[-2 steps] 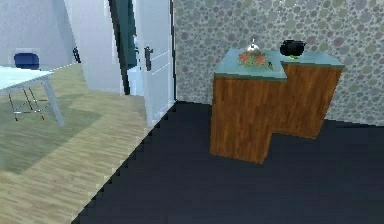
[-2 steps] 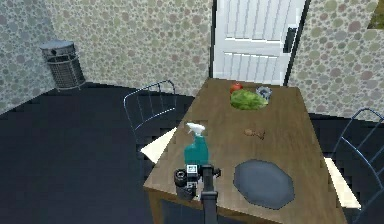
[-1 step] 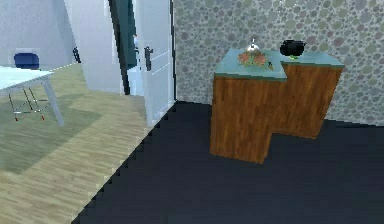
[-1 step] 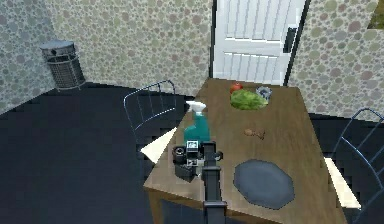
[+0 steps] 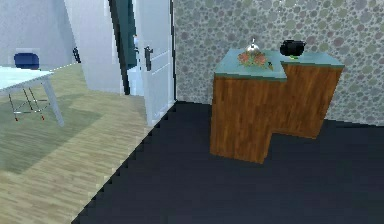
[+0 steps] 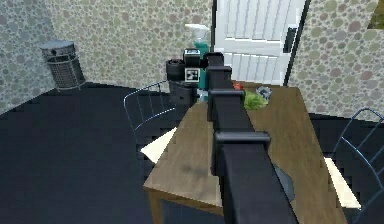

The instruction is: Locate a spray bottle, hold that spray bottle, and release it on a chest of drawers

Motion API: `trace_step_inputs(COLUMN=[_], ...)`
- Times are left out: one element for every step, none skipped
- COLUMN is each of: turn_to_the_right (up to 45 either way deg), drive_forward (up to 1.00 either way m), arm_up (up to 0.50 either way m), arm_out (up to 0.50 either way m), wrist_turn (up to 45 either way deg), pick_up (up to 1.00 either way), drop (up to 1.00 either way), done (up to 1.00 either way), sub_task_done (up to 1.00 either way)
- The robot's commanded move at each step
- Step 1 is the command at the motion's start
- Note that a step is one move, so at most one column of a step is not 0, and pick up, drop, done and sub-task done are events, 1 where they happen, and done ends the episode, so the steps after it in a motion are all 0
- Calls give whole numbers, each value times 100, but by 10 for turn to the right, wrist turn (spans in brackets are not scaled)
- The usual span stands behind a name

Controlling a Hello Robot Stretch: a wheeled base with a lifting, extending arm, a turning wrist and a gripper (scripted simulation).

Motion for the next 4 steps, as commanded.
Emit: trace_step_inputs(turn_to_the_right=[0,0,0,0], drive_forward=[0,0,0,0], arm_up=[0,0,0,0], arm_out=[0,0,0,0], wrist_turn=[-450,-450,-450,-240], pick_up=[0,0,0,0], drop=[0,0,0,0], done=[0,0,0,0], sub_task_done=[0,0,0,0])
